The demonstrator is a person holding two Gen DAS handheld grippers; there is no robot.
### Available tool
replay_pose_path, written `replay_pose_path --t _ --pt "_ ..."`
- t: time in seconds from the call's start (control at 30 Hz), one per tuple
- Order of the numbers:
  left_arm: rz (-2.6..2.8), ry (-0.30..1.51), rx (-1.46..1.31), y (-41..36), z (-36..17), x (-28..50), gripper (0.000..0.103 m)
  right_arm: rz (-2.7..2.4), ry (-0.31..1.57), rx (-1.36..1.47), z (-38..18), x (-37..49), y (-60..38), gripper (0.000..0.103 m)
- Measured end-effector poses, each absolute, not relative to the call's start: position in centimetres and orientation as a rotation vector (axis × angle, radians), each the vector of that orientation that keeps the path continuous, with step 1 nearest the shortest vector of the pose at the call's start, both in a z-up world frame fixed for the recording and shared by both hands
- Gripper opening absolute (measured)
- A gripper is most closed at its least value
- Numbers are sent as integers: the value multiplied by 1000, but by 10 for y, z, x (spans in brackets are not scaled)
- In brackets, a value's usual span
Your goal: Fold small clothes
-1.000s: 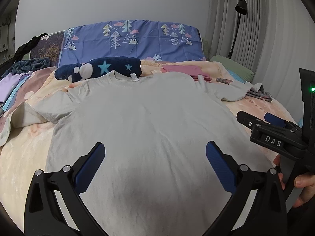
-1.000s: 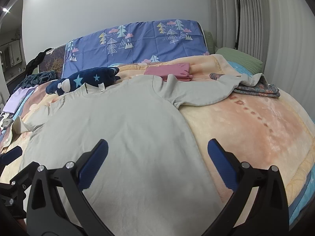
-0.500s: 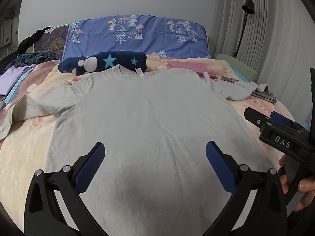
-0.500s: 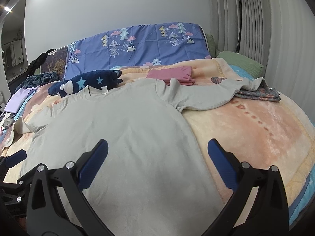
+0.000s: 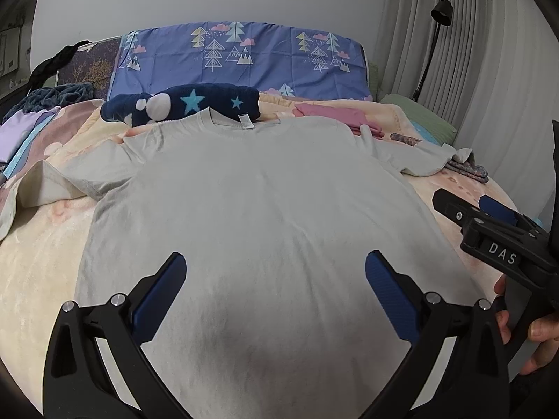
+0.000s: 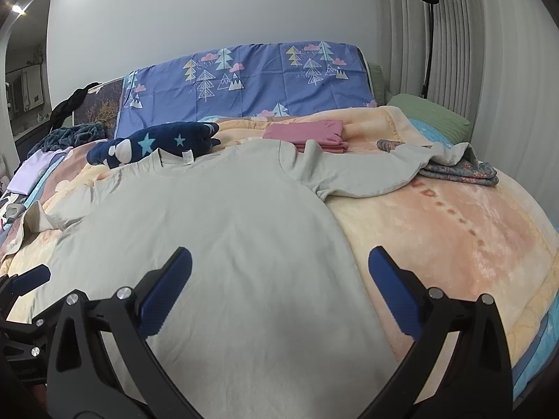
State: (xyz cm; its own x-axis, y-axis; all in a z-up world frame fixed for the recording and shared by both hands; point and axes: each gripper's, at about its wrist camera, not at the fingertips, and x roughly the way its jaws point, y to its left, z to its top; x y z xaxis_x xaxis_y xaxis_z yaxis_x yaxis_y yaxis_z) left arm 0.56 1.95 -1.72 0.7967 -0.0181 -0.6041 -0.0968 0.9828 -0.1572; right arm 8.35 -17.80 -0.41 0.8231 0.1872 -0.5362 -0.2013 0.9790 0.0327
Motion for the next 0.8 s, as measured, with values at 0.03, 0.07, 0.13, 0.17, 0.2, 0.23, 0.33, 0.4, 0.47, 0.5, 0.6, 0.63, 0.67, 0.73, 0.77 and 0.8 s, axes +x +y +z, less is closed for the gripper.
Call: replay_pose_path --t 0.03,0.07,0.13,0.17,0.2,0.23,0.33,0.4,0.47,0.5,0.6,0.63,0.67,0.73,0.77,0.8 --pt "39 647 -188 20 -17 6 102 207 568 -26 -4 83 -178 101" --pt "34 647 -190 21 -18 6 102 206 571 -27 -5 84 -177 101" --pt "31 653 -199 23 -18 5 102 207 575 -29 -5 84 -176 101" --pt "30 653 -210 25 -19 5 102 207 577 -29 -6 85 -176 101" --pt "28 655 -216 26 -19 5 102 207 578 -31 -6 85 -175 101" --pt "26 658 -224 28 -20 5 101 207 580 -33 -6 85 -175 101" --pt "24 670 -241 31 -22 5 95 206 581 -34 -6 86 -176 101" --pt "25 677 -251 36 -24 5 86 203 582 -32 -6 87 -176 101" --pt "33 685 -268 42 -25 4 77 202 588 -30 -6 89 -177 101" --pt "39 687 -278 46 -25 4 75 203 591 -33 -6 90 -177 101" --pt "67 687 -332 67 -25 1 59 201 587 -52 -4 92 -175 101" --pt "75 682 -377 78 -25 -1 57 199 584 -57 -3 92 -175 101" --pt "86 676 -420 91 -25 -3 53 197 580 -60 -1 92 -175 101" --pt "114 664 -511 118 -28 -10 49 195 573 -64 2 92 -174 101" --pt "133 658 -549 132 -30 -15 45 193 570 -67 3 92 -174 101" --pt "160 657 -571 144 -32 -18 43 191 569 -71 4 93 -174 101"
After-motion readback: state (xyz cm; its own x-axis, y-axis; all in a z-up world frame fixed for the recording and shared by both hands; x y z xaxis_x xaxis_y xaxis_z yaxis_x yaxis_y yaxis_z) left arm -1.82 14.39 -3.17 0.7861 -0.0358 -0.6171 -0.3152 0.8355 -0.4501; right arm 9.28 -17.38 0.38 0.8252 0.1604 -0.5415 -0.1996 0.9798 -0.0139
